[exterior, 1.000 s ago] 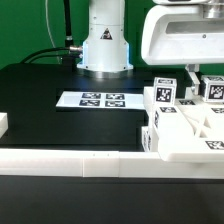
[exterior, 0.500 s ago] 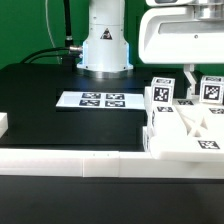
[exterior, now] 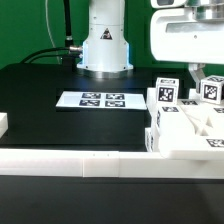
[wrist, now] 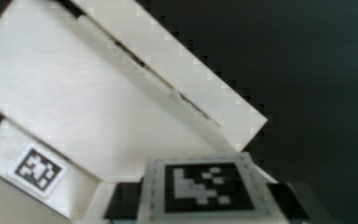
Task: Assemble chair
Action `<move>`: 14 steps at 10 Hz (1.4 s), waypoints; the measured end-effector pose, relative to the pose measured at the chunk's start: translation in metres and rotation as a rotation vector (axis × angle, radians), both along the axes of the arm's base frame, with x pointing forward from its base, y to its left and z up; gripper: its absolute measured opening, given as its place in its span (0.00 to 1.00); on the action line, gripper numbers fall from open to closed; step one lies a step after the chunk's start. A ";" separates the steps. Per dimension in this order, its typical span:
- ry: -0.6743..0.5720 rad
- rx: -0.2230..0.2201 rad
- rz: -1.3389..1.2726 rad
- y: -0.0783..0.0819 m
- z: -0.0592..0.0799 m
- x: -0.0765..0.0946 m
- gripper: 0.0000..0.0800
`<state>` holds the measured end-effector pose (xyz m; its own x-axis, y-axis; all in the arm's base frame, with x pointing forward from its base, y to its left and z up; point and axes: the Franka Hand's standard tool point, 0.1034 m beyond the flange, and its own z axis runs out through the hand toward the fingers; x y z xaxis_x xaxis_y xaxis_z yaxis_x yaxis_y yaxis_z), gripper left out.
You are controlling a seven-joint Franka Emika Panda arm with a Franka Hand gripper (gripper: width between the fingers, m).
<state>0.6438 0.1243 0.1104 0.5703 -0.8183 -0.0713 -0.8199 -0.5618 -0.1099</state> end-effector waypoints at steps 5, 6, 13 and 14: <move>0.013 0.005 -0.110 -0.001 0.000 0.000 0.34; 0.010 0.004 -0.084 -0.001 0.000 0.001 0.63; -0.095 -0.040 0.606 0.004 0.006 0.006 0.81; -0.103 -0.047 0.678 0.004 0.006 0.006 0.81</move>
Offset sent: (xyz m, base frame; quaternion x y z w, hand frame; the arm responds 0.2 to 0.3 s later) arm 0.0000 0.0000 0.0000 0.0000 0.0000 0.1296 0.9916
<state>0.6495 0.1288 0.1161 0.9594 -0.2795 0.0372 -0.2726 -0.9531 -0.1314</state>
